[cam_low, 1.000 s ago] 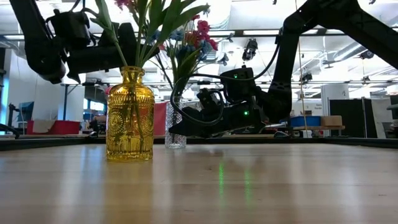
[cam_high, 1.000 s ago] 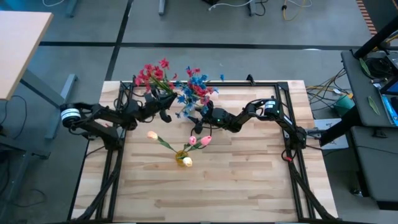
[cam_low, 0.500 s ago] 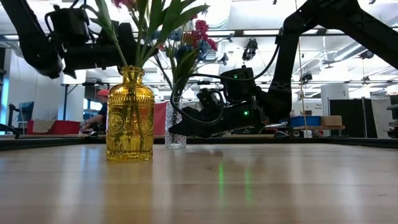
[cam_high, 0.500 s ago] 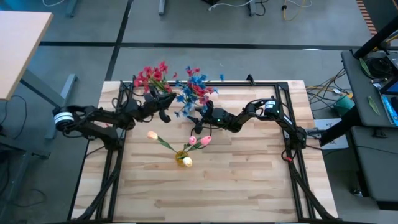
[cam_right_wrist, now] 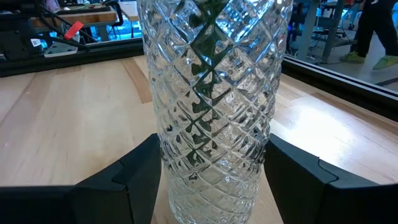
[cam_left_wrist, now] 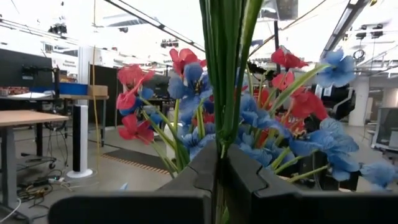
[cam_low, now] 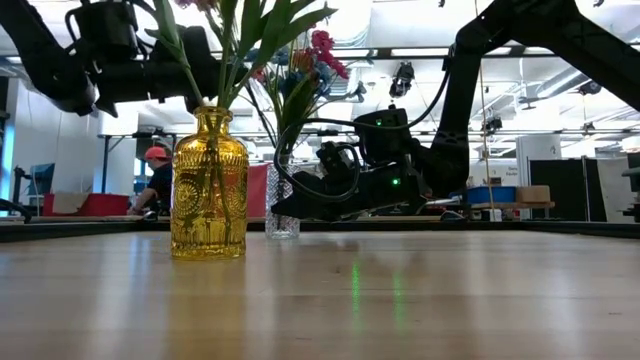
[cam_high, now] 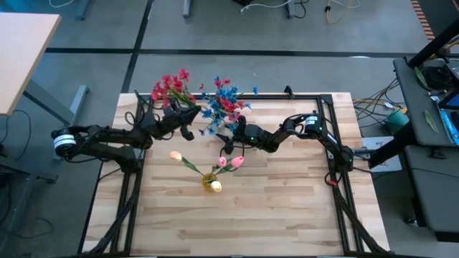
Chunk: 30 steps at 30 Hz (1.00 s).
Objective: Sort flowers into vase by color
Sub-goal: Put the red flowers into the transparent vase
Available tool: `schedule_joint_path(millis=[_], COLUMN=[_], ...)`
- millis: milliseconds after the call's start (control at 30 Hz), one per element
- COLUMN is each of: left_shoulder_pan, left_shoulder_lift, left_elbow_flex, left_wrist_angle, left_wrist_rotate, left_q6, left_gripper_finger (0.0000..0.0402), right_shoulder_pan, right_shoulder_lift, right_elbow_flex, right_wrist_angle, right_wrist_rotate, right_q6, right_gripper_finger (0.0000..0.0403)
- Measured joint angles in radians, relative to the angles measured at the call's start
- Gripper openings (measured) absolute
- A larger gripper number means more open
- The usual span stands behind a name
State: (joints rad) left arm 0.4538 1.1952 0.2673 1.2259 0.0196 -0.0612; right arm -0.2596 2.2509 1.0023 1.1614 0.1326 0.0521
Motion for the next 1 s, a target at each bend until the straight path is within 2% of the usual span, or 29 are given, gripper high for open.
schedule_joint_path(millis=[433,1000], left_shoulder_pan=[0.0,0.0], left_shoulder_lift=[0.14,0.218], left_elbow_flex=[0.072,0.079], left_wrist_angle=[0.006,-0.046], left_wrist_rotate=[0.026,0.078], left_q6=[0.0,0.105], left_gripper_finger=[0.0,0.0], right_shoulder_pan=[0.0,0.0], right_shoulder_lift=[0.0,0.0], right_elbow_flex=[0.0,0.0], right_wrist_angle=[0.0,-0.001], right_wrist_rotate=[0.001,0.0], right_q6=[0.0,-0.003], right_gripper_finger=[0.0235,0.0235])
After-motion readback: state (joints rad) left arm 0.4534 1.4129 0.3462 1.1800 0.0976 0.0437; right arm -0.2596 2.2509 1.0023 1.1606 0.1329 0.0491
